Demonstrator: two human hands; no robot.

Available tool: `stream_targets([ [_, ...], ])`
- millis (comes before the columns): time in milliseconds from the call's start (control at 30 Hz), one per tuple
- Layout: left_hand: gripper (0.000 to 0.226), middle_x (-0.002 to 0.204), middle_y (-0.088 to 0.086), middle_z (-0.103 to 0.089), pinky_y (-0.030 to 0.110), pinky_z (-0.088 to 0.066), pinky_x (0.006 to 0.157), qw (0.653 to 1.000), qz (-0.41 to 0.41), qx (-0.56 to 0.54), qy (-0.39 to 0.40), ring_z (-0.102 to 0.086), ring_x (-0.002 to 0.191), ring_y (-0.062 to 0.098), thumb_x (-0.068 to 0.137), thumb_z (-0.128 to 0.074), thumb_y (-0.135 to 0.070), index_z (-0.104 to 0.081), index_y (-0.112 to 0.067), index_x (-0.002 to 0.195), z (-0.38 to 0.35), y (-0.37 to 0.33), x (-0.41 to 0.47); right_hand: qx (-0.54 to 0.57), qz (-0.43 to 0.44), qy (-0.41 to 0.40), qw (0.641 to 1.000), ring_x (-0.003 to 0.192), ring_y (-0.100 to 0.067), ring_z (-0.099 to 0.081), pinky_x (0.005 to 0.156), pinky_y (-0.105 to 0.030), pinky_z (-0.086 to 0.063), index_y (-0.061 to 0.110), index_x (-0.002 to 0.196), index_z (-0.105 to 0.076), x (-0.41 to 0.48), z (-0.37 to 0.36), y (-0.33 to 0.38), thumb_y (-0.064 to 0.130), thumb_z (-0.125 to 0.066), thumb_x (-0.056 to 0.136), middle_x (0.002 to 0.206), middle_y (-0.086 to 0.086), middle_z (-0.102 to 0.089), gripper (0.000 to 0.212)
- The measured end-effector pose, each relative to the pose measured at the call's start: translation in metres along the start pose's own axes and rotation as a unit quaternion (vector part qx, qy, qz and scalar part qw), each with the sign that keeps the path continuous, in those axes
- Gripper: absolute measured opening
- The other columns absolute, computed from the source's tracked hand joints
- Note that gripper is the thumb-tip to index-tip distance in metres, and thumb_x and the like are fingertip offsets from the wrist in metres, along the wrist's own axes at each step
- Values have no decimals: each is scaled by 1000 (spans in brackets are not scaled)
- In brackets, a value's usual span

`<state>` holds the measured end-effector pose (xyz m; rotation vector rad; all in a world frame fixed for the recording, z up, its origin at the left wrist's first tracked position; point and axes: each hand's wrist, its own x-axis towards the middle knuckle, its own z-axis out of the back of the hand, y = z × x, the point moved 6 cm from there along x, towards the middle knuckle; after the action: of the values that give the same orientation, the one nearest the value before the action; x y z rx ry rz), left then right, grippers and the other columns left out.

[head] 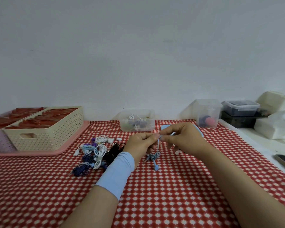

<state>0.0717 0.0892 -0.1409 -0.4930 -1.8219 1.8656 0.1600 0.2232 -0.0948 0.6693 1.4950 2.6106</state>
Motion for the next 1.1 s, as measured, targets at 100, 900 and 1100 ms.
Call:
stream_targets([
  [100,15,67,1,-65,29,-49,70,1000,-2,5,-3,-55,65,14,90,-69,-26,-78,-16,84,-1,0,-1,-6,5,0,1000,61,-15,-67,51,-23,-55,19,90,-81,0,0,0,13,-80,84,78,3,-77,9],
  [900,8,83,-12,-75,8,-50,69,988,-104,112,9,-68,77,-6,84,-76,-16,-77,-21,90,0,-27,-14,174,-161,115,965,67,-14,-64,56,-25,-50,12,94,-81,-7,-3,-16,24,-75,78,87,-7,-76,20],
  [1100,10,89,-6,-77,16,-54,76,992,-91,88,19,-70,82,2,85,-75,-18,-78,-19,94,-3,-24,-11,203,-167,132,956,66,-13,-64,55,-24,-47,9,97,-78,-7,-2,-16,24,-74,75,83,-5,-75,27],
])
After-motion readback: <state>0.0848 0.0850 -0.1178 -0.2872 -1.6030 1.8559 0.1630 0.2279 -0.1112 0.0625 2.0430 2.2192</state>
